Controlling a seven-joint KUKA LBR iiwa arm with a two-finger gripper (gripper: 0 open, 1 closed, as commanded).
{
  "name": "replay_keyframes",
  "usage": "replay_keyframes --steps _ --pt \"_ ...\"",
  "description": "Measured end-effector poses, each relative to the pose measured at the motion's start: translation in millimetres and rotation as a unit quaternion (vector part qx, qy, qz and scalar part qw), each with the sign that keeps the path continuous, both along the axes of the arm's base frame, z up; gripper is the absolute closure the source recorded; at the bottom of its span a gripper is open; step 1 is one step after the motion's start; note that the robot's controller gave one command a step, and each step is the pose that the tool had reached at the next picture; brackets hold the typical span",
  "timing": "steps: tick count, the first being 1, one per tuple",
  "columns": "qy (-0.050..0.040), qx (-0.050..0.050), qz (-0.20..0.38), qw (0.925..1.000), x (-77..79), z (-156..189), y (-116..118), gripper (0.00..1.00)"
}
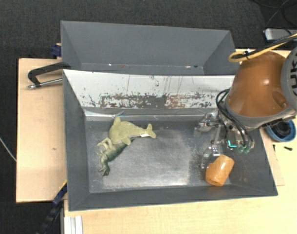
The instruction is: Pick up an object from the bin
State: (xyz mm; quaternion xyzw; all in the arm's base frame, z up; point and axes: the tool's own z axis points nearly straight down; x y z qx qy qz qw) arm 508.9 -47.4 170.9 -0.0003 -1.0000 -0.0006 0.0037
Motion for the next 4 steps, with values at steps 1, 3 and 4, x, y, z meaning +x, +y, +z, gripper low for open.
replay_keyframes --steps 1,3,4 --pt "-0.0069 0.002 -0.053 0.9986 52.8 -25.8 73.2 0.00" --pt "-0.0069 0.001 0.020 0.9998 81.0 -96.6 134.2 1.00" --pt "-0.0105 0.001 -0.011 0.9999 64.4 4.5 138.6 1.00"
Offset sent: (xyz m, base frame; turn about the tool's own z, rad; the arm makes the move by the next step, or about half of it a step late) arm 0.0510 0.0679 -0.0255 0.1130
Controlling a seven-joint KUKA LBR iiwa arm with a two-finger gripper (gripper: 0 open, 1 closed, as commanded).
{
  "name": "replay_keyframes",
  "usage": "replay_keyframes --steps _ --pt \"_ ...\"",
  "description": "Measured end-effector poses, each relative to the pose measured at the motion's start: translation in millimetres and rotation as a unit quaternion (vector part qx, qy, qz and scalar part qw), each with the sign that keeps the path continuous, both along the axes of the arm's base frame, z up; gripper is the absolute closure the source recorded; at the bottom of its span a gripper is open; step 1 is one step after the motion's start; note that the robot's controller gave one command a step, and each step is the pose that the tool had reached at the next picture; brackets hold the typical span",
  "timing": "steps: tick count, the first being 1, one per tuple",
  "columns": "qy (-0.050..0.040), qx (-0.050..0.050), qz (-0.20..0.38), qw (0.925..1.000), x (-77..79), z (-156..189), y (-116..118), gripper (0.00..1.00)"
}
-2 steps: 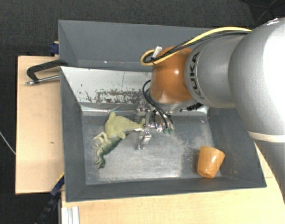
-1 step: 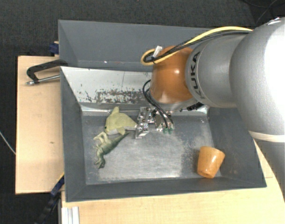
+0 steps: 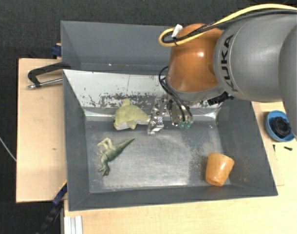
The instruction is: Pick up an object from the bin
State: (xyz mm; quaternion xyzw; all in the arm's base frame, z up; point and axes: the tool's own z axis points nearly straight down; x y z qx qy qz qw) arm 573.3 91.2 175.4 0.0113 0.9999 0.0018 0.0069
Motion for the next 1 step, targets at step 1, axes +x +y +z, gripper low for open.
replay_keyframes --steps 1 --pt "-0.0016 -0.001 0.020 0.9998 8.8 104.8 -8.9 1.00"
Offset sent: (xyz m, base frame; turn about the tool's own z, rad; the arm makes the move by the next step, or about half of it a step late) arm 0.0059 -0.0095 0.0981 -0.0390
